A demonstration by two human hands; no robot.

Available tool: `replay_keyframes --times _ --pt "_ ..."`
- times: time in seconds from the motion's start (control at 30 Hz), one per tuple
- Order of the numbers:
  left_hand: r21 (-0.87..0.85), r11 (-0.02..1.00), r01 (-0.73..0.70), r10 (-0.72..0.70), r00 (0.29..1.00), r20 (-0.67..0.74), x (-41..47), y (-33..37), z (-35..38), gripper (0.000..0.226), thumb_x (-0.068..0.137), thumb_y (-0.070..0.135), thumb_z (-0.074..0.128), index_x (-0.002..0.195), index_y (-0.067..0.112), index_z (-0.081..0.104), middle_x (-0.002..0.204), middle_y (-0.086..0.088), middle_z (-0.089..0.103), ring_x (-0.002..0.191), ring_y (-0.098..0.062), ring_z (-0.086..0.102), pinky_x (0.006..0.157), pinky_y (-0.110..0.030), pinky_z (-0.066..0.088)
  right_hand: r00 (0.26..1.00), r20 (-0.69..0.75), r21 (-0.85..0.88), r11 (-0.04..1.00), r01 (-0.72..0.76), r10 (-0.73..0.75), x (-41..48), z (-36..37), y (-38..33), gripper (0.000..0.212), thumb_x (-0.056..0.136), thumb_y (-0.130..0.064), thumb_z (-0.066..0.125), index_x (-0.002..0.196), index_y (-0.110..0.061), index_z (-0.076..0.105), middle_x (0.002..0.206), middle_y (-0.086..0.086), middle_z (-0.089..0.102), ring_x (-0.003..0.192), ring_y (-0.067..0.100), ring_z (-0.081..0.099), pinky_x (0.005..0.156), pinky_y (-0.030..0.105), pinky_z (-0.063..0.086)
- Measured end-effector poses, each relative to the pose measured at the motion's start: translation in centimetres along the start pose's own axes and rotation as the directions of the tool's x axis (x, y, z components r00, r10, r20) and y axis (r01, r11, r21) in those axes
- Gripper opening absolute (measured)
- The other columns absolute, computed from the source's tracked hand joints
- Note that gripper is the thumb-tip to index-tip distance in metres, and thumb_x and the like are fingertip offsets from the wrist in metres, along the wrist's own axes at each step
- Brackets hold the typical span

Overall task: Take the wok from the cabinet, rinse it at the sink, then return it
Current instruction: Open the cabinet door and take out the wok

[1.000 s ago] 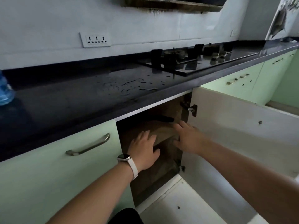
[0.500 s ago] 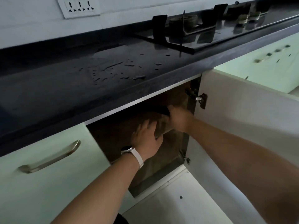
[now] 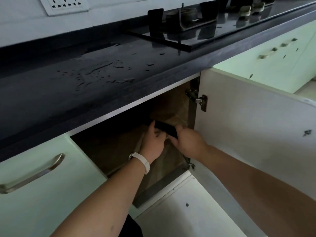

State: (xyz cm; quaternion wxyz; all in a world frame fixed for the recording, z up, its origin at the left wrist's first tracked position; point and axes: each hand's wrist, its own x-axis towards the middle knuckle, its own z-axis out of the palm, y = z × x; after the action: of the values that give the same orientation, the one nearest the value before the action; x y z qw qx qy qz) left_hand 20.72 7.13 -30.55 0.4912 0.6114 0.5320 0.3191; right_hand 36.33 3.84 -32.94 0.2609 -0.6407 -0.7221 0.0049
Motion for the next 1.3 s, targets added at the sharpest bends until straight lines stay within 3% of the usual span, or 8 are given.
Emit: replay_keyframes --times 0.1,0.23,0.33,0.57,0.73,0.9,1.17,1.3 --pt "-0.128 0.992 -0.007 0.0 0.999 -0.055 -0.2 -0.4 1.2 0.051 0.098 0.03 0.053 0.146 0.034 0.039 0.11 0.018 0.06 0.096 0.004 0.059 0.071 -0.012 0.044 1.0 0.005 -0.023 1.0 -0.018 0.018 -1.5 -0.6 0.0 0.036 0.099 -0.042 0.057 0.109 -0.008 0.059 0.075 0.007 0.067 0.046 0.001 0.027 0.043 0.016 0.016" --pt "-0.347 0.937 0.038 -0.08 0.991 -0.108 -0.6 -1.3 3.1 0.065 0.094 0.029 0.064 0.15 0.031 0.033 0.12 -0.001 0.066 0.109 -0.018 0.066 0.095 -0.042 0.055 0.998 0.031 -0.028 0.998 -0.047 0.048 -3.7 -1.4 -0.2 0.039 0.099 -0.044 0.054 0.119 -0.01 0.058 0.082 0.005 0.066 0.053 0.012 0.042 0.043 0.018 0.02" --pt "-0.459 0.886 0.065 -0.136 0.983 -0.124 -1.2 -1.8 4.1 0.069 0.091 0.023 0.069 0.149 0.028 0.032 0.117 -0.004 0.068 0.106 -0.018 0.068 0.097 -0.044 0.054 0.997 0.048 -0.012 0.998 -0.058 0.059 -5.5 -1.6 0.1 0.042 0.1 -0.044 0.053 0.122 -0.009 0.057 0.09 0.008 0.07 0.062 0.021 0.058 0.05 0.026 0.035" --pt "-0.762 0.588 0.27 -0.255 0.956 0.143 -1.9 -1.6 6.3 0.05 0.093 0.004 0.062 0.139 0.016 0.046 0.126 -0.016 0.065 0.11 -0.029 0.067 0.089 -0.038 0.057 0.982 0.082 0.026 0.985 -0.17 0.167 -8.8 -1.5 2.2 0.038 0.098 -0.041 0.058 0.123 -0.012 0.056 0.096 0.007 0.069 0.072 0.026 0.066 0.059 0.028 0.043" --pt "-0.806 0.481 0.344 -0.252 0.935 0.249 -2.1 -1.9 6.3 0.044 0.094 -0.001 0.059 0.135 0.006 0.05 0.128 -0.025 0.062 0.112 -0.035 0.066 0.086 -0.041 0.058 0.95 0.177 0.071 0.959 -0.274 0.258 -9.6 -1.6 2.9 0.025 0.096 -0.042 0.06 0.105 -0.022 0.05 0.077 -0.011 0.055 0.057 0.007 0.052 0.048 0.018 0.029" --pt "-0.793 0.491 0.362 -0.26 0.929 0.264 -2.8 -2.9 6.3 0.04 0.092 -0.006 0.059 0.126 0.013 0.053 0.116 -0.018 0.067 0.102 -0.031 0.07 0.083 -0.041 0.059 0.84 0.448 0.135 0.905 -0.403 0.307 -7.4 -1.8 2.5 0.027 0.086 -0.036 0.067 0.078 -0.034 0.041 0.072 -0.007 0.057 0.059 0.005 0.054 0.048 0.021 0.034" --pt "-0.562 0.778 0.28 -0.158 0.953 0.257 -5.3 -4.7 7.0 0.045 0.085 -0.002 0.07 0.123 0.008 0.048 0.117 -0.016 0.068 0.1 -0.028 0.067 0.08 -0.038 0.055 0.669 0.686 0.303 0.724 -0.62 0.286 -5.8 -0.5 0.6 0.018 0.084 -0.02 0.06 0.101 -0.026 0.059 0.09 0.005 0.074 0.062 0.015 0.073 0.055 0.028 0.059" --pt "-0.623 0.727 0.288 -0.155 0.953 0.26 -4.5 -5.0 6.0 0.033 0.091 0.001 0.063 0.122 0.006 0.054 0.112 -0.016 0.07 0.102 -0.029 0.068 0.08 -0.038 0.055 0.649 0.726 0.395 0.635 -0.664 0.228 -6.7 -0.1 1.0 0.01 0.091 -0.038 0.065 0.095 -0.031 0.059 0.072 0.002 0.07 0.05 0.01 0.065 0.048 0.024 0.054"
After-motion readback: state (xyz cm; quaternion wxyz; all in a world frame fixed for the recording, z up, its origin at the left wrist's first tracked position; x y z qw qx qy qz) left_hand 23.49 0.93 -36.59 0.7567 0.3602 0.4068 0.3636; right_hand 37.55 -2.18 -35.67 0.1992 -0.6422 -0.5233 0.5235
